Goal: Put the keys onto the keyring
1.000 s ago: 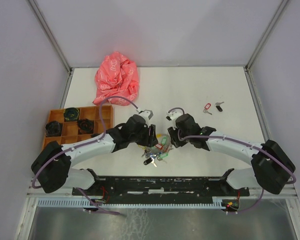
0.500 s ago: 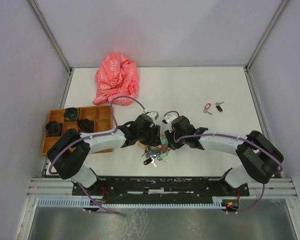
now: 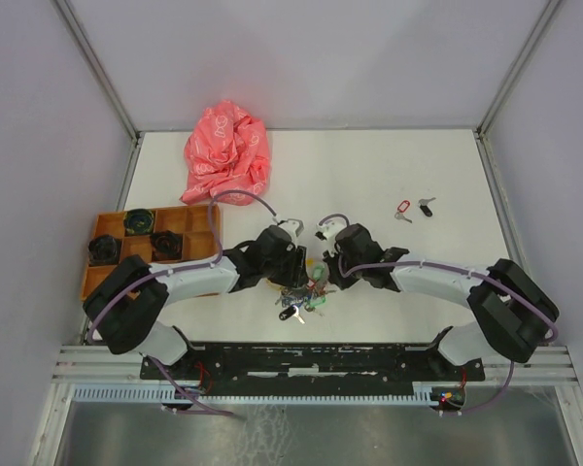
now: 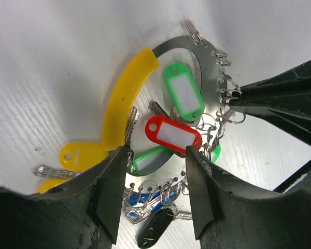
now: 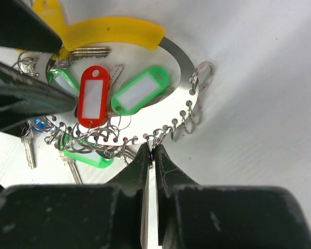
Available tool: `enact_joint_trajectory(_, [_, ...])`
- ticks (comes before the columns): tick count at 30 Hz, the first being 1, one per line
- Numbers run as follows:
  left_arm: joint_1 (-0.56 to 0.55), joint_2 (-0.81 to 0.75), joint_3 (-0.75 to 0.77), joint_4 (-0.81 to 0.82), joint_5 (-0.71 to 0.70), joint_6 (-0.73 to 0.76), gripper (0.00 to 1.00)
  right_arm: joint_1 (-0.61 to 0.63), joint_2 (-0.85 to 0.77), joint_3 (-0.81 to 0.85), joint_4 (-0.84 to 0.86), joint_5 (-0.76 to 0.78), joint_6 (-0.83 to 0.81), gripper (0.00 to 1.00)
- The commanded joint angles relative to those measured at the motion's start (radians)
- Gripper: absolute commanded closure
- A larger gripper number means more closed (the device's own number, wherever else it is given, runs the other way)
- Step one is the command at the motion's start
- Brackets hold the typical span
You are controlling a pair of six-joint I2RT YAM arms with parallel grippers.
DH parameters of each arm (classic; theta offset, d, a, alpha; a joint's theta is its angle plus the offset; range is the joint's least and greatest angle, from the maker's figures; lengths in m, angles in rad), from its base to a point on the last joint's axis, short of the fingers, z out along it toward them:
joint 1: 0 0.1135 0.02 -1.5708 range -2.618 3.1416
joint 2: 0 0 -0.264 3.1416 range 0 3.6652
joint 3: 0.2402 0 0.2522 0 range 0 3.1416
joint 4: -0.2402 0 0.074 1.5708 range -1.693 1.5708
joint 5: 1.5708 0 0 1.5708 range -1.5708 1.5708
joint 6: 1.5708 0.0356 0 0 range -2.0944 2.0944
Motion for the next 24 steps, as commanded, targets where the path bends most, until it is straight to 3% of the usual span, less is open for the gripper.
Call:
enact_joint_trajectory(1, [0.027,-0.092,-0.006,0.081,-0.050,0.034,0.44,-0.002,-0.082,0.058,-0.036,-0.005,-0.042,0.97])
enact_joint_trajectory(6, [0.082,-0.161,-0.037,0.188,-0.026,0.052,0.43,-0.002,-0.097,0.138,-0.092,-0.018,-0.105,0.99])
enact_joint_trajectory(11, [0.119,-0.256,-0.056,0.251,-0.016,0.087,0.43,0.006,-0.088,0.322,-0.237,-0.087,-0.218,0.99])
enact_joint_trajectory(15, [0.134,-0.378,-0.121,0.305,-0.050,0.121,0.39,0.022,-0.047,0.465,-0.378,0.069,-0.277,0.99])
enact_joint_trajectory(17, [0.141,-0.434,-0.178,0.358,-0.051,0.127,0.36,0.024,-0.061,0.472,-0.373,-0.031,-0.309,0.99])
enact_joint_trajectory(24, [0.143,-0.471,-0.306,0.560,0.040,0.070,0.33,0.032,-0.037,0.412,-0.273,-0.107,-0.291,0.97])
